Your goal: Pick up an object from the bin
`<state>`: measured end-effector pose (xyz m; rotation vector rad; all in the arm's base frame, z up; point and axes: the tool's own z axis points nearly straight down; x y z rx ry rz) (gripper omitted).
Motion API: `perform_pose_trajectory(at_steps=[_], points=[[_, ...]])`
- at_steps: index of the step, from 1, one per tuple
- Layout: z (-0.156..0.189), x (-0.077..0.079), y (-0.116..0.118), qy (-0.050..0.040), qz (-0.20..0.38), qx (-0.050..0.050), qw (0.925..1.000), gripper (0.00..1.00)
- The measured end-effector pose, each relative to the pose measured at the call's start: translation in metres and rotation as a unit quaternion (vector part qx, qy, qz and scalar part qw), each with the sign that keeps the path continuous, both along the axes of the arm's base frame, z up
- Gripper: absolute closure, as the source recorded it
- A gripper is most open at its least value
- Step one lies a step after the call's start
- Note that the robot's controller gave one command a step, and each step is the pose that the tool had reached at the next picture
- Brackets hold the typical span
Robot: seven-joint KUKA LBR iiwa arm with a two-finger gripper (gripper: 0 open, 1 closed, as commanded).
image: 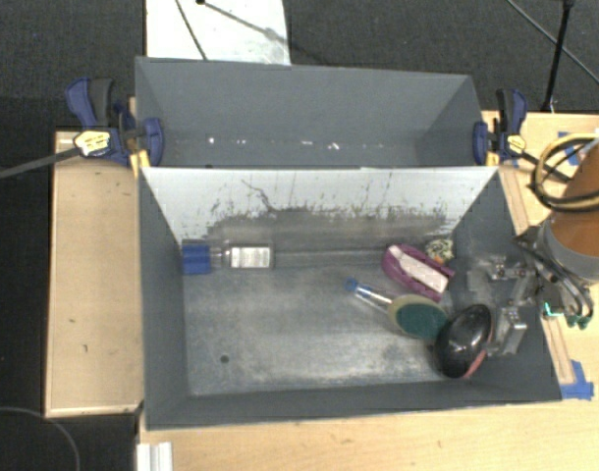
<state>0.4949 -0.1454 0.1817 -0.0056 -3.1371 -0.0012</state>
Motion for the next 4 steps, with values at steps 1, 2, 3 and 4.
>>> perform_pose_trajectory(at_steps=[1,2,3,4], points=[[-0.107,-0.011,-0.001,-0.0116,0.310,0.000,0.9506,0.00],[-0.080,0.010,-0.005,-0.0047,0.344,0.001,0.9388,0.00],[-0.080,-0.018,0.003,-0.0045,0.549,0.004,0.8358,0.00],[-0.110,0.016,0.007,-0.0015,0.564,0.011,0.8255,0.00]])
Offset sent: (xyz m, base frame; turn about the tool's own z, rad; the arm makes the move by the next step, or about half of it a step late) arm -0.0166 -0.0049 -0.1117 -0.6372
